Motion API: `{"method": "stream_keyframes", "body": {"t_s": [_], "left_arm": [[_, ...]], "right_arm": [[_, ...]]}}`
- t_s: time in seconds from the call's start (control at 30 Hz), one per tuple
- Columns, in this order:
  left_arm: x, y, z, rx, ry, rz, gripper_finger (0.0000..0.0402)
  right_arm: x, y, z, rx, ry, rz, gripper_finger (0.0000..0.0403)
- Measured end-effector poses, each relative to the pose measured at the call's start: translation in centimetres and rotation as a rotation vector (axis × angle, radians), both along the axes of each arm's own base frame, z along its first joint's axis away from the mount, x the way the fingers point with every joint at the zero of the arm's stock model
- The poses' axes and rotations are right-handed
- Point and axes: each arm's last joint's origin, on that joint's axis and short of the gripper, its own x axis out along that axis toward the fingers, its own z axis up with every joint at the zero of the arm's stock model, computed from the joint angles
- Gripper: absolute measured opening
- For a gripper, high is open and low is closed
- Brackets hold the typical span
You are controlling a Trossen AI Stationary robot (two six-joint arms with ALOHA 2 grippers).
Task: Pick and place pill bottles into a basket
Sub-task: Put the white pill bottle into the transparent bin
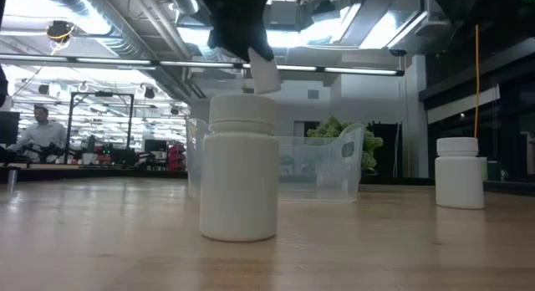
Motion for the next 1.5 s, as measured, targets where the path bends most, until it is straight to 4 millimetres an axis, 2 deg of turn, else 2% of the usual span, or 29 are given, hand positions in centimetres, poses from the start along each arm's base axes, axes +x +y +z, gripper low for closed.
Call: {"method": "stream_keyframes", "body": {"t_s": [0.17, 0.43, 0.63, 1.0, 1.23, 1.43, 1.5], "left_arm": [[-0.6, -1.6, -0.9, 0.061, 0.083, -0.015, 0.0163], [-1.2, -2.7, -4.4, 0.046, 0.175, -0.04, 0.0163], [-1.6, -3.5, -6.4, -0.014, 0.164, -0.046, 0.0163], [-1.4, -3.8, -9.4, -0.081, 0.087, -0.045, 0.0163], [-0.8, -3.7, -11.9, -0.093, 0.142, -0.05, 0.0163], [-0.7, -3.4, -12.2, -0.089, 0.15, -0.034, 0.0164], [-0.7, -3.2, -12.2, -0.08, 0.148, -0.02, 0.0177]], "right_arm": [[-0.1, 0.0, 0.1, 0.058, -0.043, 0.051, 0.021], [-0.1, 0.0, 0.2, 0.066, -0.052, 0.059, 0.021], [-0.2, 0.1, 0.2, 0.05, -0.054, 0.078, 0.021], [-0.2, 0.1, 0.2, 0.046, -0.054, 0.079, 0.021], [-0.2, 0.1, 0.3, 0.05, -0.061, 0.084, 0.021], [-0.2, 0.1, 0.3, 0.085, -0.076, 0.114, 0.021], [-0.2, 0.1, 0.3, 0.085, -0.077, 0.115, 0.021]]}}
